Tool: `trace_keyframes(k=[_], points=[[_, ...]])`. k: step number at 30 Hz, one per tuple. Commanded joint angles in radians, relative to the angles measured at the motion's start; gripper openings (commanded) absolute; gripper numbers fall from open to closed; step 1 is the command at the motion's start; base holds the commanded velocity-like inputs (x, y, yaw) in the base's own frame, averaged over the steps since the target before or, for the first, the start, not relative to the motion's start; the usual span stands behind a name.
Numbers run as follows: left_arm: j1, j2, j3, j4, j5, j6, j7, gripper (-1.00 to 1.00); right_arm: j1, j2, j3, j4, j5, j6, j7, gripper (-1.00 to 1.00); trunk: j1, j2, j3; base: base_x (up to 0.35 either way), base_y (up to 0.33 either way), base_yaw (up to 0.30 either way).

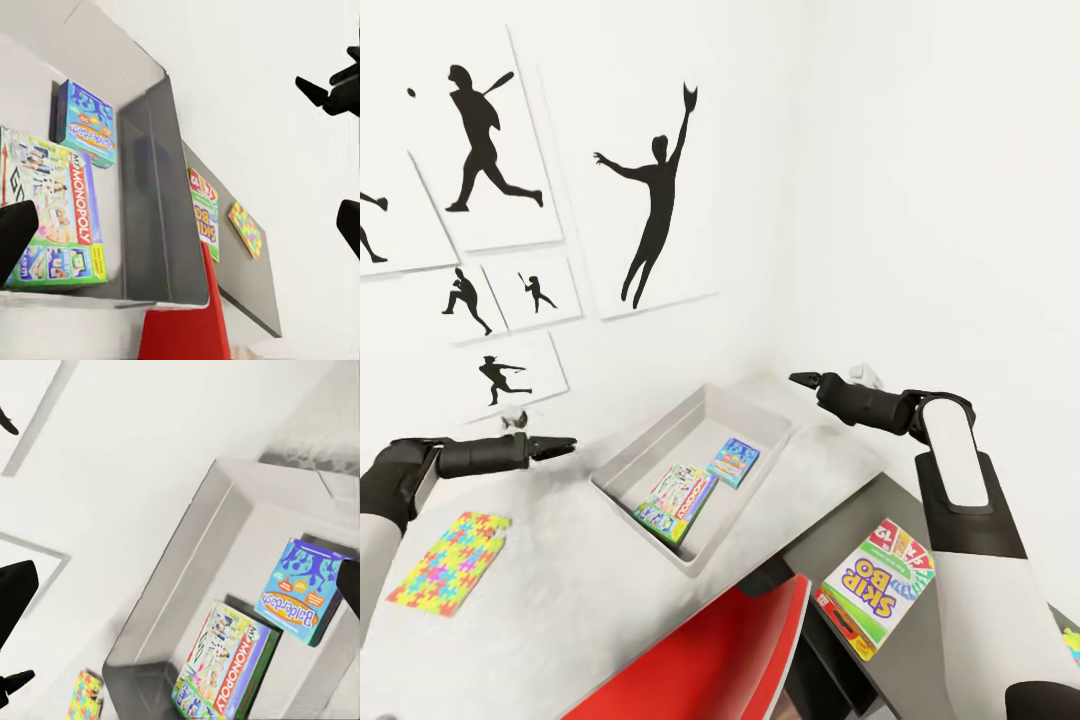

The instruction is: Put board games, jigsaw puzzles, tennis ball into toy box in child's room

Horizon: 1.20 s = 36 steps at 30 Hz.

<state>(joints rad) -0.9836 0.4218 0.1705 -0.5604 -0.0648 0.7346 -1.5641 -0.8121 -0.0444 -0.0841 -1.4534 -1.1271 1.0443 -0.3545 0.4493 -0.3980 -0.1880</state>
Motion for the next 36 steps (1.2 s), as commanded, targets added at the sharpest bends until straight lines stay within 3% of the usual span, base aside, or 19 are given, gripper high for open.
trace_keyframes(k=[1, 4, 7, 10, 14, 27, 29, 32, 36], points=[[0.000, 0.014, 0.002, 0.000, 0.012, 0.011, -0.007, 1.00, 0.006, 0.000, -0.002, -0.001, -0.011, 0.003, -0.010, 1.00, 0.001, -0.002, -0.001, 0.000, 0.000, -0.046], [0.009, 0.097, 0.000, 0.003, 0.075, 0.011, -0.007, 1.00, 0.053, 0.000, -0.006, -0.001, -0.011, 0.003, -0.006, 1.00, 0.001, -0.002, 0.003, -0.002, 0.000, -0.076], [0.025, 0.153, -0.001, 0.006, 0.091, 0.010, -0.007, 1.00, 0.079, 0.000, -0.008, -0.002, -0.011, 0.003, 0.032, 1.00, 0.001, -0.002, 0.007, -0.072, 0.000, -0.099], [0.053, 0.194, -0.001, 0.007, 0.096, 0.007, -0.007, 1.00, 0.103, 0.000, -0.009, -0.025, -0.010, -0.001, 0.098, 1.00, 0.001, -0.002, 0.012, -0.222, 0.000, -0.107], [0.099, 0.223, 0.000, 0.008, 0.099, 0.001, -0.007, 1.00, 0.151, 0.002, -0.016, -0.078, -0.009, -0.003, 0.150, 1.00, 0.001, -0.002, 0.018, -0.239, 0.000, -0.110], [0.224, 0.234, 0.001, 0.034, 0.105, -0.078, -0.007, 1.00, 0.292, 0.005, -0.043, -0.100, -0.011, -0.003, 0.173, 1.00, 0.001, -0.002, 0.038, -0.029, 0.000, -0.087], [0.229, 0.234, 0.002, 0.039, 0.105, -0.083, -0.007, 1.00, 0.339, 0.010, -0.042, -0.101, -0.011, -0.004, 0.173, 1.00, 0.001, -0.002, 0.041, -0.052, 0.000, -0.071], [0.233, 0.233, 0.002, 0.043, 0.106, -0.087, -0.007, 1.00, 0.475, 0.015, -0.045, -0.103, -0.011, -0.021, 0.198, 1.00, 0.001, -0.002, 0.045, -0.075, 0.000, -0.067], [0.236, 0.224, 0.001, 0.048, 0.105, -0.087, -0.007, 1.00, 0.546, 0.011, -0.039, -0.105, -0.010, -0.089, 0.293, 1.00, 0.001, -0.002, 0.052, -0.120, 0.000, -0.064]])
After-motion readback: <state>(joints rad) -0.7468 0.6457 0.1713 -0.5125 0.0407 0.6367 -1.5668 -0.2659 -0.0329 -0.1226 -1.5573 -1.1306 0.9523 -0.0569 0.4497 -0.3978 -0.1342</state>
